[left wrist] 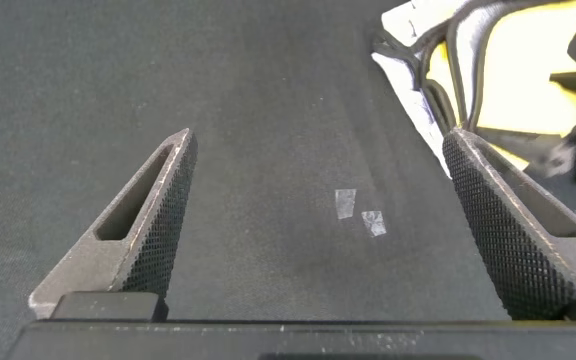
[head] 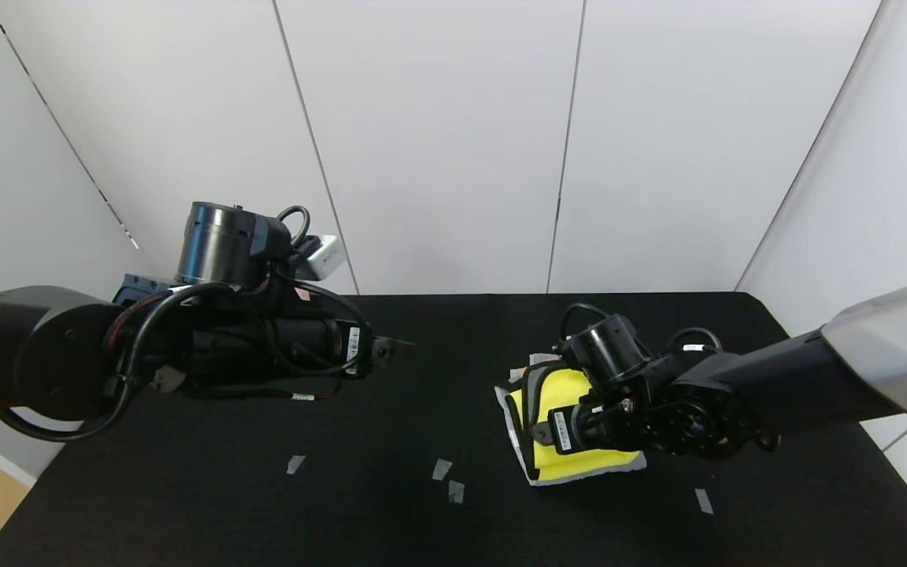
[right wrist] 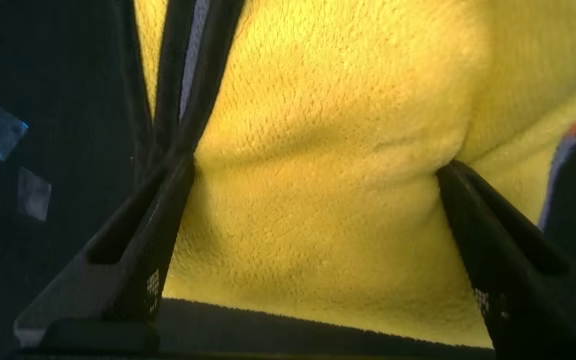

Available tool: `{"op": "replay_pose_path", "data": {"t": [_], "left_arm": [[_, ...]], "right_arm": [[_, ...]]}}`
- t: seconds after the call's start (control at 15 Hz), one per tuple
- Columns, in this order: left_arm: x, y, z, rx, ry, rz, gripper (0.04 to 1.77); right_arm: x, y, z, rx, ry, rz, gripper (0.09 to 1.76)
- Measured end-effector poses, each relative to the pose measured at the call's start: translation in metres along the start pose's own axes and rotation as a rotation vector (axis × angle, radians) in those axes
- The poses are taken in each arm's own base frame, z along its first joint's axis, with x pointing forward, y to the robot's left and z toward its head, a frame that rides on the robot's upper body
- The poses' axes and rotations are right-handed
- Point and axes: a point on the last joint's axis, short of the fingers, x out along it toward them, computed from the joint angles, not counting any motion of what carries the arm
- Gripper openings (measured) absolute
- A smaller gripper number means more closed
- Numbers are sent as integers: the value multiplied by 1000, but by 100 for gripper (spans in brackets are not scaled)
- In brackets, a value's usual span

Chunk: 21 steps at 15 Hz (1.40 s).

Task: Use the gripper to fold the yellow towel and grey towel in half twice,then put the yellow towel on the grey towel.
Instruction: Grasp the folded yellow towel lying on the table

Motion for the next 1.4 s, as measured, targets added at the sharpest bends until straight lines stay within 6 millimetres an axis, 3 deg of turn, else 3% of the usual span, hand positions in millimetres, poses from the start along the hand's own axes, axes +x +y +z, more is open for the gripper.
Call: {"op": "replay_pose_path", "data": {"t": [0.27, 0.8, 1.0, 1.4], "left_arm": [[2, 0, -1, 1, 4, 0, 172], [4, 0, -2, 0, 10, 1, 172], [4, 1, -2, 1, 11, 1, 172], [4, -1, -3, 4, 14, -2, 172]], "right_arm": [[10, 4, -6, 13, 23, -5, 170], [13, 4, -7, 11, 32, -5, 170], [2, 4, -2, 11, 16, 5, 170], [-43, 5, 16, -15, -84, 42, 170]]}}
